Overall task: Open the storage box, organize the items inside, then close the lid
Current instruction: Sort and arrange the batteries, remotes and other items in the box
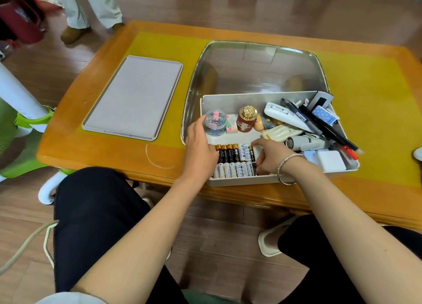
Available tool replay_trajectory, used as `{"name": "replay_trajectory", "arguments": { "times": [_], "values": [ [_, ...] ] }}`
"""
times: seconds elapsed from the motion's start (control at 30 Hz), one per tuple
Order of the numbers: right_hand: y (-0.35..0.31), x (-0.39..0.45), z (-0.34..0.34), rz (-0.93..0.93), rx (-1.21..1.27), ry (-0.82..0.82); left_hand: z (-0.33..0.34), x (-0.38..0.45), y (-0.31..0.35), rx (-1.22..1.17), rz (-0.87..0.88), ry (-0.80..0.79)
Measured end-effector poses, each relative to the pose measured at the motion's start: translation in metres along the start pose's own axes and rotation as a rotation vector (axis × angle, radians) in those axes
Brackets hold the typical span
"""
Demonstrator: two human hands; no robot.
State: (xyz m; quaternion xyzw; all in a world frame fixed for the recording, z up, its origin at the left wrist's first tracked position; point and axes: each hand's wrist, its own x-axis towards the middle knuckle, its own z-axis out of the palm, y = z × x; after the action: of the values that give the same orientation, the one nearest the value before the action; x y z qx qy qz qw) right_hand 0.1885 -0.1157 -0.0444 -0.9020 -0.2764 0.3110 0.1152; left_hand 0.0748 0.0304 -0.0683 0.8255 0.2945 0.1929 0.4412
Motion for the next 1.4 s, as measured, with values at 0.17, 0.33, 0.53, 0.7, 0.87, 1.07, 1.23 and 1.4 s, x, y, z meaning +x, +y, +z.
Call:
{"name": "replay_trajectory", "arguments": {
  "times": [0.17, 0.33, 0.53, 0.7, 0.87, 1.07, 1.23, 1.4],
  "values": [
    [0.0, 0.003, 0.001, 0.005, 0.037, -0.015, 0.0, -0.001, 0.0, 0.002, 0.001, -0.004],
    [0.0, 0.004, 0.001, -0.006, 0.075, -0.002, -0.001, -0.001, 0.0, 0.002, -0.006, -0.01],
    [0.002, 0.004, 0.002, -0.024, 0.051, 0.008, -0.001, -0.001, 0.002, 0.008, -0.01, -0.013],
    [0.004, 0.005, 0.003, -0.041, 0.04, 0.053, -0.002, -0.001, 0.003, -0.005, -0.015, -0.007],
    [0.003, 0.008, 0.005, -0.007, 0.013, 0.094, -0.003, -0.002, 0.005, -0.035, -0.037, 0.003],
    [-0.007, 0.018, 0.01, -0.068, -0.186, 0.103, -0.003, -0.002, 0.006, -0.003, -0.031, -0.004],
    [-0.008, 0.018, 0.01, -0.066, -0.216, 0.098, -0.002, -0.001, 0.004, 0.03, -0.027, 0.0],
    [-0.005, -0.003, -0.009, -0.149, -0.076, 0.317, 0.0, 0.002, 0.001, 0.058, -0.023, -0.013]
  ]
}}
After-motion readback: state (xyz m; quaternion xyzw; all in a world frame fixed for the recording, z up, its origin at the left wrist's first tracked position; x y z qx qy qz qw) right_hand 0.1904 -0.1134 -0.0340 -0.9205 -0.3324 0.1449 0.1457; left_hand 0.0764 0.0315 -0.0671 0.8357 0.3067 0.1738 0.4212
